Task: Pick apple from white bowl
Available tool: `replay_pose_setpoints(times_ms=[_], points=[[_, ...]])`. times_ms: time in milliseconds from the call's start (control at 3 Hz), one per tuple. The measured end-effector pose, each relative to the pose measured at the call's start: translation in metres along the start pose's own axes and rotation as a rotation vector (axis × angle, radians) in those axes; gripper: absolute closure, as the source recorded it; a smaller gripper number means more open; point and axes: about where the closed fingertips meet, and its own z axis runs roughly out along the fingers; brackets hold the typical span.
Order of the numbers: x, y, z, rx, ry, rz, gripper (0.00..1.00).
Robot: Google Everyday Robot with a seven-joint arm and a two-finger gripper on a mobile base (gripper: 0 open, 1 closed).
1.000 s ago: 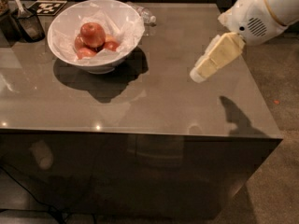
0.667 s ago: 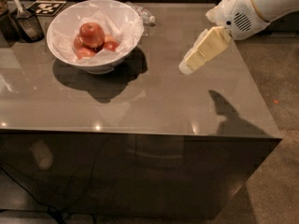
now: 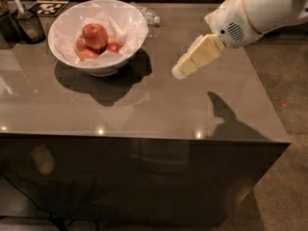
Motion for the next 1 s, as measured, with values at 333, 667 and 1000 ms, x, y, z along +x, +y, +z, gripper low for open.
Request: replay_pose_setpoints(times_ms=[333,667,1000], points=[[-0.0281,-0.0103,0.0202,0.021,-0.108,-0.016,0.00],[-0.0307,-0.0125,0.0200,0.033,-0.116,-0.016,0.00],[-0.0305,-0.0148,0.0226,0.049,-0.123,-0.020,0.00]])
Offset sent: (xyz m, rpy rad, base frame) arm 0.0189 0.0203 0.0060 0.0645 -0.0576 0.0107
